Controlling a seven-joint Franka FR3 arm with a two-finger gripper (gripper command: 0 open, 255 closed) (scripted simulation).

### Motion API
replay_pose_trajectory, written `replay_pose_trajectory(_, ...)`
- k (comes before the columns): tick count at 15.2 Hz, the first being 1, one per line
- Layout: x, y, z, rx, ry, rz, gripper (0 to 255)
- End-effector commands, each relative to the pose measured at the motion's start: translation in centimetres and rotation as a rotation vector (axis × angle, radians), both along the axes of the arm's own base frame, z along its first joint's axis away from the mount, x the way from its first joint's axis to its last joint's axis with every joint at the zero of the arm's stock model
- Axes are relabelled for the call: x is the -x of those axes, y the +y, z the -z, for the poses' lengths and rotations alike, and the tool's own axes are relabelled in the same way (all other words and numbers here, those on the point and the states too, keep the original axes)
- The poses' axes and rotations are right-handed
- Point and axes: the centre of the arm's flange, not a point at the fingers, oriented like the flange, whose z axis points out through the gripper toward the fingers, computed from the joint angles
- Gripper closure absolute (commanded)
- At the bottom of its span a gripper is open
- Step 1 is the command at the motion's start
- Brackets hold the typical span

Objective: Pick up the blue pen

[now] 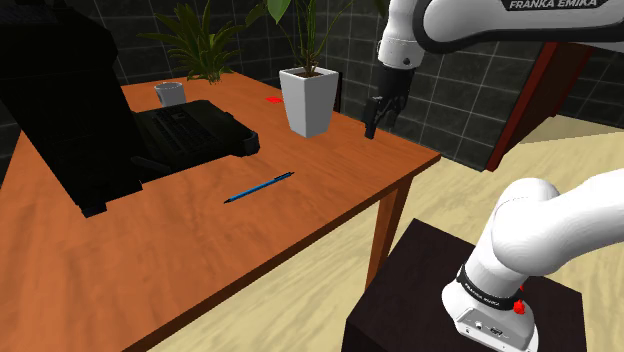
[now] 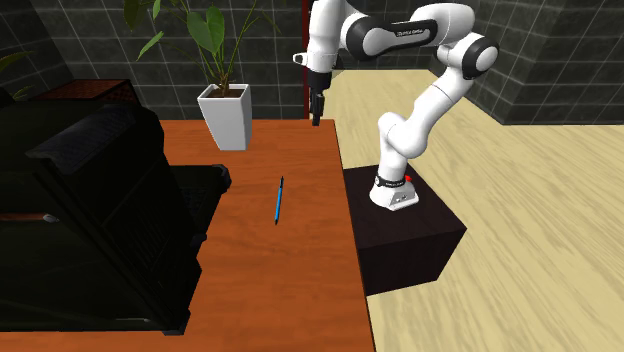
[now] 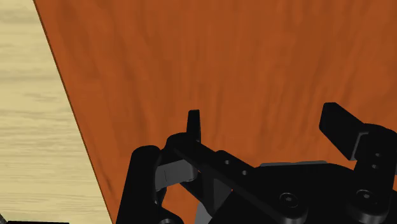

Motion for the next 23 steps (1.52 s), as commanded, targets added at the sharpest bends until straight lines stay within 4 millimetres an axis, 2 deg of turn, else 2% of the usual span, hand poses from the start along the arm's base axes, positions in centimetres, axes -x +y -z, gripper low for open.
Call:
replay_pose_trajectory(1,0.0,0.0,0.0,0.0,0.0,0.0,0)
replay_pose_trajectory(7,-7.0,3.1,0.7,-0.006,0.008,-0.305,0)
replay_pose_trajectory(13,-12.8,8.2,1.4,-0.012,0.017,-0.611,0)
replay_pose_trajectory(18,-16.2,13.6,2.0,-0.017,0.024,-0.865,0)
replay_pose_trajectory(23,-18.1,19.7,2.5,-0.021,0.031,-1.119,0)
